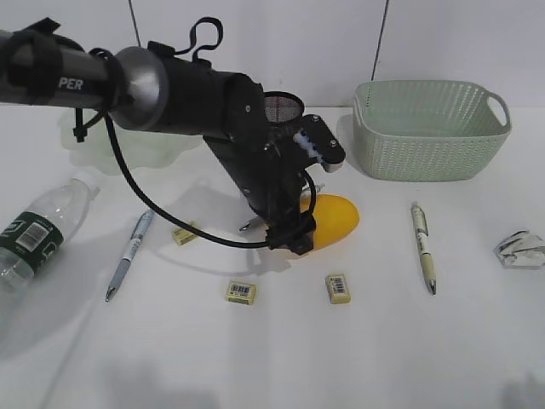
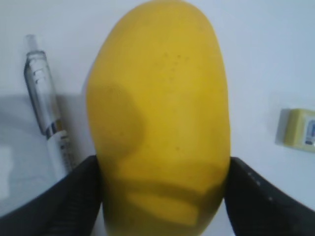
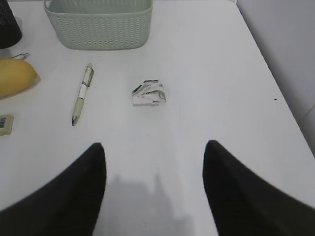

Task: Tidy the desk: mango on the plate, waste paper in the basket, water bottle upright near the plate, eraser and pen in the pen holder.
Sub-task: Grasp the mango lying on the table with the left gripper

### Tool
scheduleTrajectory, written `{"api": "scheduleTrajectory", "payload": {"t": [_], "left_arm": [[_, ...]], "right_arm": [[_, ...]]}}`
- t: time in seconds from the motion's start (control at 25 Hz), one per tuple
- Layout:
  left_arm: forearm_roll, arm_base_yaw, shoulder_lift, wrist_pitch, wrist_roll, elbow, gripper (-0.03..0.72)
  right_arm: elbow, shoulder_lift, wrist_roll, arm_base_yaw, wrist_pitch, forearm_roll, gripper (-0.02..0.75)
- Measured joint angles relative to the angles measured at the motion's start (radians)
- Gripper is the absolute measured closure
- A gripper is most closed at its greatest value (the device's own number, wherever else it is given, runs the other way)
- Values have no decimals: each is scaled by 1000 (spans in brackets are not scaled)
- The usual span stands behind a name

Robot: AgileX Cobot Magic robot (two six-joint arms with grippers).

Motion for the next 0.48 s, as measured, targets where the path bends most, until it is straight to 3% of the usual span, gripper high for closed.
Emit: {"api": "scheduleTrajectory", "payload": {"t": [0.48], "left_arm": [[1,-2,-93,44,-20,0,129]], "right_arm": [[0,0,0,0,0,0,243]]}}
